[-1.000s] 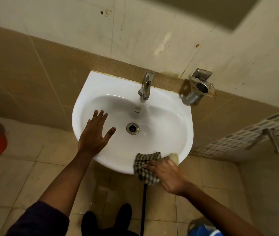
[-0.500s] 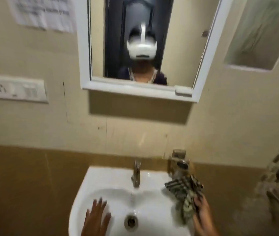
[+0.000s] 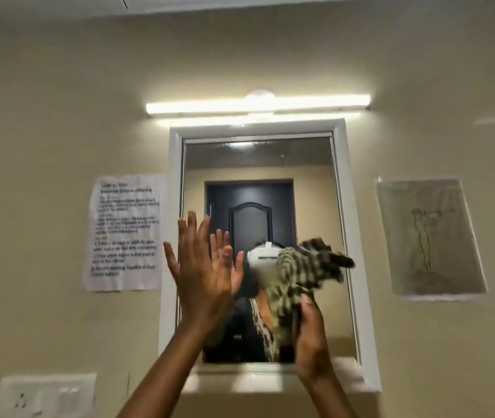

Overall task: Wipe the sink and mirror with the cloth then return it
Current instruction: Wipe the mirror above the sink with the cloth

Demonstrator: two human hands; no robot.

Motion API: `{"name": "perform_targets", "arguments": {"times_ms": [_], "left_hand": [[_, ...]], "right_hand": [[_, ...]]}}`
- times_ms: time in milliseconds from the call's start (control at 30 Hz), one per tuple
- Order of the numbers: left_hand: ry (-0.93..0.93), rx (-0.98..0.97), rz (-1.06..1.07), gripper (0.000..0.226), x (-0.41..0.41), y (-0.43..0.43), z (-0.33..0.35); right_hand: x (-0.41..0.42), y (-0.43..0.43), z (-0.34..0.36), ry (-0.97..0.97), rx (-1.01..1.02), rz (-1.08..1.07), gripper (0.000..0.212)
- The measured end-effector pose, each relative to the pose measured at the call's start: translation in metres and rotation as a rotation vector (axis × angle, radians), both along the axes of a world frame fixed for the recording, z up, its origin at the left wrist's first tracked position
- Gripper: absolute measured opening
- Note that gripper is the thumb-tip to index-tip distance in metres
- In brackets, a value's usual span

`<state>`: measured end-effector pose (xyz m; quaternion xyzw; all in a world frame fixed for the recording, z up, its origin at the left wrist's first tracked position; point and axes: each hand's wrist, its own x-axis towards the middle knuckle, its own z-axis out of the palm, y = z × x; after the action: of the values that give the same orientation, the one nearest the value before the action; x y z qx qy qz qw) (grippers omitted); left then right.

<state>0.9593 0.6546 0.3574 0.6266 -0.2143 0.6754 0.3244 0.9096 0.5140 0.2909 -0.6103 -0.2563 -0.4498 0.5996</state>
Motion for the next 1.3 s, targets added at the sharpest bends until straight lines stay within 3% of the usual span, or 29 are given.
{"name": "perform_targets", "arguments": {"times_ms": [33, 133, 233, 300, 400, 600, 767, 867, 1033, 1167, 1300], "left_hand": [[-0.026, -0.020, 0.017, 0.069, 0.006, 0.006, 0.024], [-0.006, 0.003, 0.046, 0.057, 0.029, 0.023, 0.090], [-0.026, -0.053, 0.089, 0.056, 0.057, 0.030, 0.121], [0.036, -0.206, 0.079, 0.054, 0.074, 0.037, 0.138], [0.161, -0.358, 0.029, 0.059, 0.088, 0.036, 0.143], [0.002, -0.442, -0.057, 0.058, 0.098, 0.033, 0.144], [-0.028, -0.369, -0.002, 0.063, 0.105, 0.036, 0.142], [-0.009, -0.326, 0.024, 0.064, 0.108, 0.039, 0.140], [-0.010, -0.282, 0.010, 0.067, 0.104, 0.041, 0.136], [0.004, -0.300, -0.031, 0.065, 0.102, 0.039, 0.135], [0.006, -0.309, -0.051, 0.066, 0.099, 0.038, 0.136]], "right_hand": [[0.012, 0.000, 0.019, -0.016, -0.079, -0.096, 0.094], [0.048, 0.012, 0.100, -0.175, -0.404, -0.515, 0.055], [0.064, 0.029, 0.174, -0.358, -0.614, -0.807, 0.048], [0.085, 0.041, 0.214, -0.372, -0.757, -0.949, 0.050], [0.114, 0.061, 0.254, -0.418, -0.896, -1.066, 0.059], [0.150, 0.116, 0.314, -0.586, -0.987, -1.173, 0.060], [0.157, 0.137, 0.348, -0.603, -0.950, -1.144, 0.049], [0.154, 0.119, 0.352, -0.617, -0.883, -1.127, 0.055], [0.123, 0.018, 0.355, -0.435, -0.674, -1.302, 0.066], [0.100, -0.077, 0.347, -0.377, -0.473, -1.389, 0.060], [0.101, -0.110, 0.334, -0.293, -0.371, -1.483, 0.057]]}}
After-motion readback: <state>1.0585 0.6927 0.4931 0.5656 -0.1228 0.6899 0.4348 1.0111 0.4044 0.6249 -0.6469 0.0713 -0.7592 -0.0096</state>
